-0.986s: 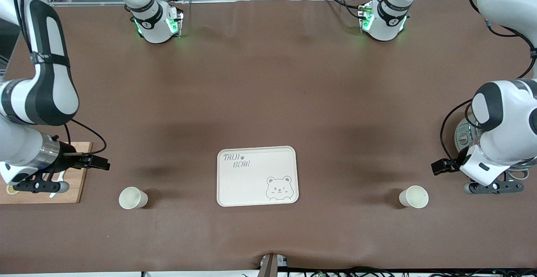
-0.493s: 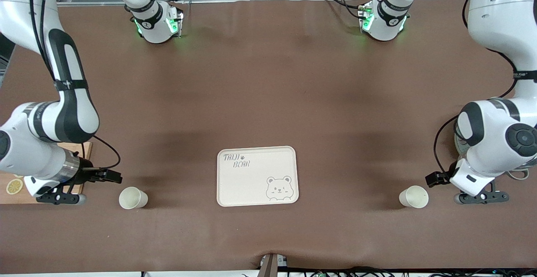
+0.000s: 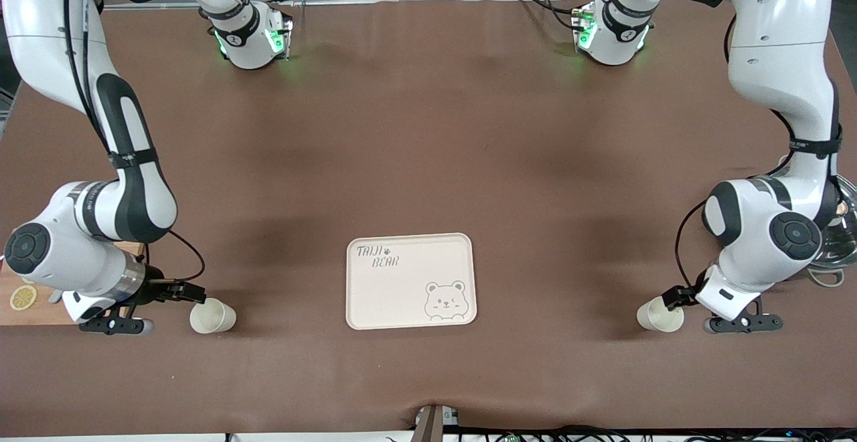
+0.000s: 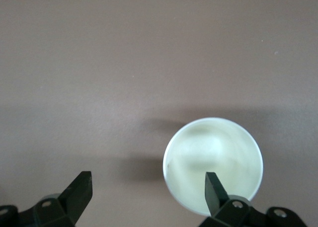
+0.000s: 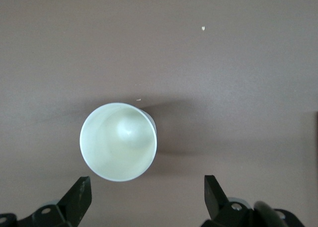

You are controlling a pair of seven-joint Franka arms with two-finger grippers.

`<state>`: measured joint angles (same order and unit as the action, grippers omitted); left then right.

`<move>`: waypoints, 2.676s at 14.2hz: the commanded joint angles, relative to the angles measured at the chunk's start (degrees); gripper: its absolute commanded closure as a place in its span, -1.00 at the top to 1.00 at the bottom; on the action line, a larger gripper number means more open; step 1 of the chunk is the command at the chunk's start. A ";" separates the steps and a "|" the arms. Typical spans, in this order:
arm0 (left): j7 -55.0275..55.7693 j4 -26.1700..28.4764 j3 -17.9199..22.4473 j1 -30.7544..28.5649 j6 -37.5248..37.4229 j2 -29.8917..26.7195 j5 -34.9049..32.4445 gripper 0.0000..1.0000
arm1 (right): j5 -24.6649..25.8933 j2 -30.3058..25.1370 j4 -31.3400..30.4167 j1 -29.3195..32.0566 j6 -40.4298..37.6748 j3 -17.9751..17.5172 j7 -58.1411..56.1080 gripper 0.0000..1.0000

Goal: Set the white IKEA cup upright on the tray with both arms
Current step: 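Close the left gripper on its cup while the right gripper grasps the other, then carry the left cup onto the tray while the right gripper carries its cup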

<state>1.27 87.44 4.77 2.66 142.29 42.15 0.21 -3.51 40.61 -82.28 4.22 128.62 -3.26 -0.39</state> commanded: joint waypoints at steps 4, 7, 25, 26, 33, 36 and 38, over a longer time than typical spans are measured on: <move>0.22 -0.70 -0.20 -0.02 2.56 1.97 1.20 1.00 | 0.17 3.60 4.67 0.00 0.05 -0.26 -1.63 1.00; 0.23 -0.70 -0.29 0.06 2.56 1.97 3.83 0.16 | 0.17 5.97 6.25 0.44 0.14 -0.26 -2.77 1.00; 5.05 -8.41 -0.20 1.90 -7.17 1.18 3.75 -1.00 | 0.17 9.40 6.43 0.09 6.29 -0.26 -5.41 1.00; 6.63 -9.65 -0.11 2.78 -9.46 1.18 3.75 -1.00 | 0.17 9.40 6.43 0.09 6.29 -0.26 -5.41 0.81; 21.03 -10.80 0.24 8.49 -11.51 1.09 3.66 -1.00 | 0.35 9.67 6.52 -0.18 6.29 -0.26 -5.41 -0.58; 27.71 -10.80 0.33 11.66 -11.51 1.09 3.57 -1.00 | 0.35 9.67 6.52 -0.26 6.29 -0.26 -5.41 -0.88; 31.50 -11.42 0.33 13.50 -11.85 1.00 3.48 -1.00 | 0.26 9.67 6.52 -0.35 6.29 -0.26 -5.41 -1.00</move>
<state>29.30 76.96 4.39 14.34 131.95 43.63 3.78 -3.48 49.35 -77.25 3.99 134.82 -3.30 -5.29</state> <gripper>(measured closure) 0.965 0.938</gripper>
